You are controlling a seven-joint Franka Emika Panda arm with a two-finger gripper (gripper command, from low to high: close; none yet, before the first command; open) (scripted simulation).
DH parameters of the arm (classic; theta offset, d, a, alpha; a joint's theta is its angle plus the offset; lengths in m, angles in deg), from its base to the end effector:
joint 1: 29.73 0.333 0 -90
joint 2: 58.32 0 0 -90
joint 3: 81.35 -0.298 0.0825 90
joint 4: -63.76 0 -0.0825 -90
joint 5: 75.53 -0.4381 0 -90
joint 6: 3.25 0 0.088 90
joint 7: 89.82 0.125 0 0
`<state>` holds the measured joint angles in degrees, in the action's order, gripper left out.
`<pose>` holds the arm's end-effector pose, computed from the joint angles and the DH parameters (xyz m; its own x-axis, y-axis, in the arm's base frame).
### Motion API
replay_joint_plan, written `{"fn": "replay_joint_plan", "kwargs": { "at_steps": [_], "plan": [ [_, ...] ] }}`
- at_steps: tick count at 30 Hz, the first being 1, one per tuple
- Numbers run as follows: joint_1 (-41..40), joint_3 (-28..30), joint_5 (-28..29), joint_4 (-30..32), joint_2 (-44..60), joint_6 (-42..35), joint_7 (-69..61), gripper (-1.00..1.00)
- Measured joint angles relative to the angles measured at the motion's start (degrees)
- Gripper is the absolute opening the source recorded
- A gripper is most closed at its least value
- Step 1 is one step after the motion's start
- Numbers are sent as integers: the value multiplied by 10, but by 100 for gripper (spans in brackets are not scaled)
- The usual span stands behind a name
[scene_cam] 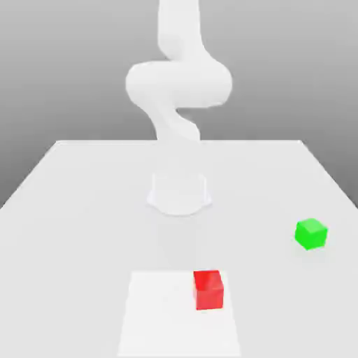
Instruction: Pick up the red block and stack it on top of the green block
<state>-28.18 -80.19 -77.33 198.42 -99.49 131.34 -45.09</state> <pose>0.4568 0.0023 0.6309 0.5426 -0.7186 0.4350 -0.5236 -0.6943 -0.4938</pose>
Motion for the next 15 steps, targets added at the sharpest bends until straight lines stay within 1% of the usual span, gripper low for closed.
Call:
{"fn": "replay_joint_plan", "kwargs": {
  "at_steps": [5,9,12,15],
  "plan": [
    [33,15,-38,65,112,64,-23,0],
    [53,13,-58,115,199,114,-34,0],
    [62,5,-63,153,265,154,-35,0],
    [66,-5,-51,191,327,193,-24,0]
  ]
}}
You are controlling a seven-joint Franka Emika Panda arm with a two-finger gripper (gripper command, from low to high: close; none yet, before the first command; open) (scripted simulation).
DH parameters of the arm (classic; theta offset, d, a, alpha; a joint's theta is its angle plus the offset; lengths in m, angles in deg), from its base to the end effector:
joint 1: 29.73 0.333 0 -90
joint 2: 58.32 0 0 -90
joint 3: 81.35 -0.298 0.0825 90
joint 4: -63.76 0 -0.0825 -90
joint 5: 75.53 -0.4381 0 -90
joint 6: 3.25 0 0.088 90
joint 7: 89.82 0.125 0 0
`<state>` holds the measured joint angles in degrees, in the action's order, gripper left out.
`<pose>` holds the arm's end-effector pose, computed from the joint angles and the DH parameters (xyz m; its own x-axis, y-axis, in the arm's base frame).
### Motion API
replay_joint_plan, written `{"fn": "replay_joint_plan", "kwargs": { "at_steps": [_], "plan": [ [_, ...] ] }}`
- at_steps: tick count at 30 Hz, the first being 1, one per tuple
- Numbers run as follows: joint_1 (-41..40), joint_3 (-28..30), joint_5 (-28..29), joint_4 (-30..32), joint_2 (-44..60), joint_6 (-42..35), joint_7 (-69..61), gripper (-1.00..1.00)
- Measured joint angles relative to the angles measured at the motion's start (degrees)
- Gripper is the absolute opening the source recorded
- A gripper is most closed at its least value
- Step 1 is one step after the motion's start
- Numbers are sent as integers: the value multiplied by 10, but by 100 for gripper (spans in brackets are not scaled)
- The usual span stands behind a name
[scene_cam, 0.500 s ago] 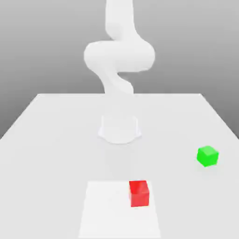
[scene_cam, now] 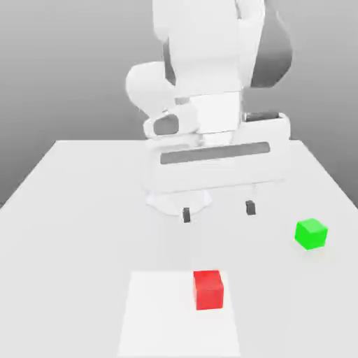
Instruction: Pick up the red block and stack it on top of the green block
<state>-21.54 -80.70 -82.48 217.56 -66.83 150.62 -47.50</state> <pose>0.4567 0.0578 0.2162 0.7528 -0.6556 0.0599 -0.6425 -0.7515 -0.1500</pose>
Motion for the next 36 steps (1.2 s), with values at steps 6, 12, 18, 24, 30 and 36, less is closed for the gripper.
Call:
{"fn": "replay_joint_plan", "kwargs": {
  "at_steps": [6,12,18,24,30,36],
  "plan": [
    [4,-3,68,49,113,82,51,0],
    [3,-4,69,37,220,172,52,-100],
    [2,-5,70,37,228,179,54,-100],
    [1,-4,74,48,143,107,56,-100],
    [28,-38,54,61,77,51,-29,-100],
    [145,-79,30,69,51,32,-192,-100]
  ]
}}
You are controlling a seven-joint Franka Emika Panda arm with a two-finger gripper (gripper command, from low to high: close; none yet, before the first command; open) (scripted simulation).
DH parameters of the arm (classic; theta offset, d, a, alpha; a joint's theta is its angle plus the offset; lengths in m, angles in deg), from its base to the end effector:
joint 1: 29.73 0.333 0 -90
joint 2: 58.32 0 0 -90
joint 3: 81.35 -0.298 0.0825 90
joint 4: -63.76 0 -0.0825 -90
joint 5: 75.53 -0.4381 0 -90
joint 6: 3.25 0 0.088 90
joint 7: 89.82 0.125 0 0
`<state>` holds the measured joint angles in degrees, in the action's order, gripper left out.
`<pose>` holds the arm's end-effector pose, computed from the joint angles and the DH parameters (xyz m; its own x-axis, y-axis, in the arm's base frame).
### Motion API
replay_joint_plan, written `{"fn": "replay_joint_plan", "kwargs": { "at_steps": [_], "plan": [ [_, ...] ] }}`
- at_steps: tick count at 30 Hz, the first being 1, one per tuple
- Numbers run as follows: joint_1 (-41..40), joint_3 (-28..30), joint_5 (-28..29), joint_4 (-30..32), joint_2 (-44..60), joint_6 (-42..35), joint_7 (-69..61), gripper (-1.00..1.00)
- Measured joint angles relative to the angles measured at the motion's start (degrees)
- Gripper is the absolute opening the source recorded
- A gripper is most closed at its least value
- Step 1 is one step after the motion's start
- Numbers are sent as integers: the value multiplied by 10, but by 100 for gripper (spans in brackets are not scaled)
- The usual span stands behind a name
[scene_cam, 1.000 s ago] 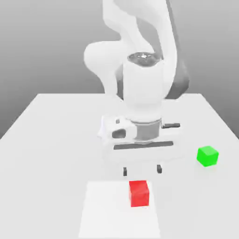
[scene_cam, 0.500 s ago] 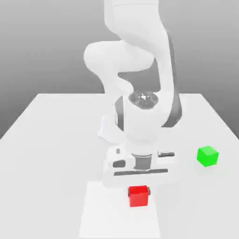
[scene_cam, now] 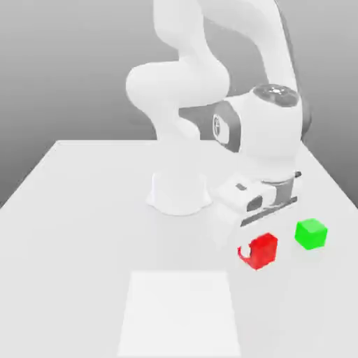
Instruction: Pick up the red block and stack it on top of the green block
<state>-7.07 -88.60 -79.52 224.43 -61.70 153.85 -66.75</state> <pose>0.3464 0.1949 0.1376 0.9984 0.0550 -0.0114 0.0548 -0.9984 -0.0162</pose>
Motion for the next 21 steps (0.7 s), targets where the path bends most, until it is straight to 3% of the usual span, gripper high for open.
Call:
{"fn": "replay_joint_plan", "kwargs": {
  "at_steps": [14,20,21],
  "plan": [
    [201,-98,-26,18,-61,-39,-362,-100],
    [201,-97,56,16,46,62,-326,-100],
    [203,-88,80,14,67,81,-309,100]
  ]
}}
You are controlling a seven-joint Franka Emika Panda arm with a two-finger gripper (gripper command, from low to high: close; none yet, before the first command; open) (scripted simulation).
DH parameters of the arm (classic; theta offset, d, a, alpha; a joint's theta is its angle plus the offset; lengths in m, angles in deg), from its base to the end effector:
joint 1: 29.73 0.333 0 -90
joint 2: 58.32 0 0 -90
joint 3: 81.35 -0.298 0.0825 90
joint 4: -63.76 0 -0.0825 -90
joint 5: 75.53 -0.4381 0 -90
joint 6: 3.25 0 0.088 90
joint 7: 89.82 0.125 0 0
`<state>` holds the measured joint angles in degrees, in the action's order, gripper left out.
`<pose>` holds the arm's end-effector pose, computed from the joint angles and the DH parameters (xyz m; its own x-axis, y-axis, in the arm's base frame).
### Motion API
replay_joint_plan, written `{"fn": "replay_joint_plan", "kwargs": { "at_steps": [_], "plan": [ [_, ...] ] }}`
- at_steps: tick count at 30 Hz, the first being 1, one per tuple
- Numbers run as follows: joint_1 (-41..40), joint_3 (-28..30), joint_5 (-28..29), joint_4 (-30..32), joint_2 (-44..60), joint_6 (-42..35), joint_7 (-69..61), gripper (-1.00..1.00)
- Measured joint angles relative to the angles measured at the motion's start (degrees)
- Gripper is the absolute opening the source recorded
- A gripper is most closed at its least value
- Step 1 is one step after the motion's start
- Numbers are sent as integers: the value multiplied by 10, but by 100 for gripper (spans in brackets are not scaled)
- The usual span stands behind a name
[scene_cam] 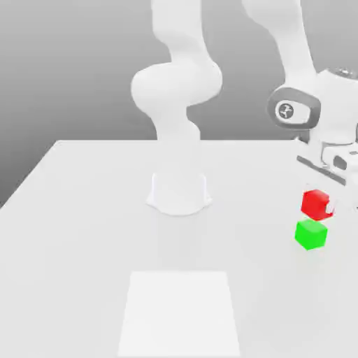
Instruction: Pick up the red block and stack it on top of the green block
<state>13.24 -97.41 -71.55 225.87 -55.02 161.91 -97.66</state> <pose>0.1881 0.3275 0.0981 0.3306 0.9438 -0.0019 0.9438 -0.3306 0.0015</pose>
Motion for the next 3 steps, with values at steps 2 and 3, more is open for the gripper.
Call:
{"fn": "replay_joint_plan", "kwargs": {
  "at_steps": [2,3],
  "plan": [
    [0,0,0,0,0,0,0,100],
    [0,0,0,0,0,0,0,100]
  ]
}}
